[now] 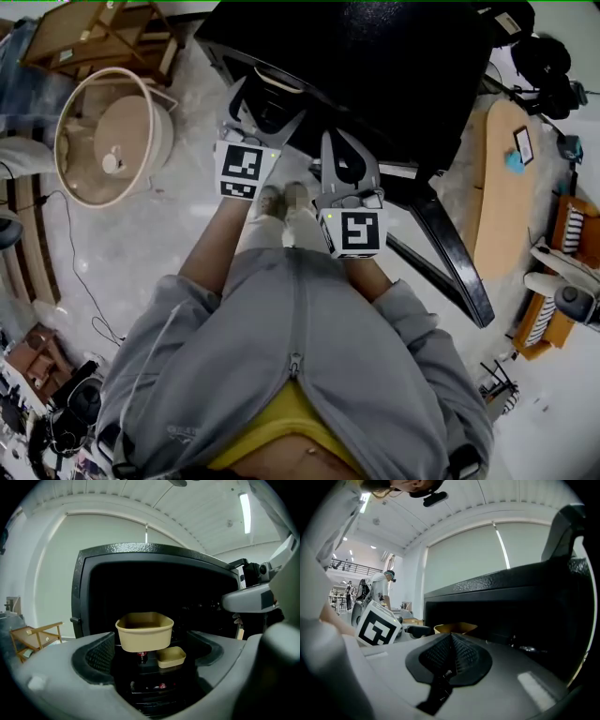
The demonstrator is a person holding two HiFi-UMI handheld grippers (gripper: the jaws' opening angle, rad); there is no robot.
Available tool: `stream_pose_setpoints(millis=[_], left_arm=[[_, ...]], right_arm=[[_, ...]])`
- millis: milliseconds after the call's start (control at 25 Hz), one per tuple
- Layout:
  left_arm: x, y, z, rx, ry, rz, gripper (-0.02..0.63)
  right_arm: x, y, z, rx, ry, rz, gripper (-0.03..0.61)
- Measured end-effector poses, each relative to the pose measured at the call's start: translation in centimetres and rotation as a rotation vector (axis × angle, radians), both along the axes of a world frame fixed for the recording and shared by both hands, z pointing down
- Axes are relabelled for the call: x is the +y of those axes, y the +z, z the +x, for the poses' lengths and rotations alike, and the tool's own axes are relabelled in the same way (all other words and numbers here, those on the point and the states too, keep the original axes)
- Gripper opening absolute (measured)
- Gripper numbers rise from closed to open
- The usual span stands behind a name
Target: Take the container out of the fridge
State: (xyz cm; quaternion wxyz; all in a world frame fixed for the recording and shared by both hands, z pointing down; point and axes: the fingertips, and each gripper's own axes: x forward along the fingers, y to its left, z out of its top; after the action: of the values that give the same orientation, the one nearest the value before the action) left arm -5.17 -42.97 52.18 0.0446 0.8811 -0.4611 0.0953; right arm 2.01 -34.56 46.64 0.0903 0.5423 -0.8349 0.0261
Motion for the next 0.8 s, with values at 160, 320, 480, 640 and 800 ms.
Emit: stream_pose_setpoints(millis=[160,320,480,640,800], left_arm=[[-1.0,0.9,0.5,-0.003,0.009,-0.005,0.488],[-2.1,1.1,1.0,0.004,0.009,0.003,0.495],[-3.2,1.3,1.4,-0.006,-0.007,0.01,0.512],[-4.1,1.5,1.7,-0.006,-0.01,0.008,0.517],[-4.6,2.1,2.0,-0.012,-0.001,0.003,0.515]], right_arm=[[0.1,0.4,0.3,0.008,0.028,-0.011,0.0],[-0.1,0.4,0.6,0.012,0.054,-0.013,0.0],[0.0,0.6,0.7,0.011,0.069,-0.019,0.0],[0.2,0.6,0.8,0.019,0.081,-0.02,0.0],[0.5,0.9,0.9,0.023,0.091,-0.028,0.0]])
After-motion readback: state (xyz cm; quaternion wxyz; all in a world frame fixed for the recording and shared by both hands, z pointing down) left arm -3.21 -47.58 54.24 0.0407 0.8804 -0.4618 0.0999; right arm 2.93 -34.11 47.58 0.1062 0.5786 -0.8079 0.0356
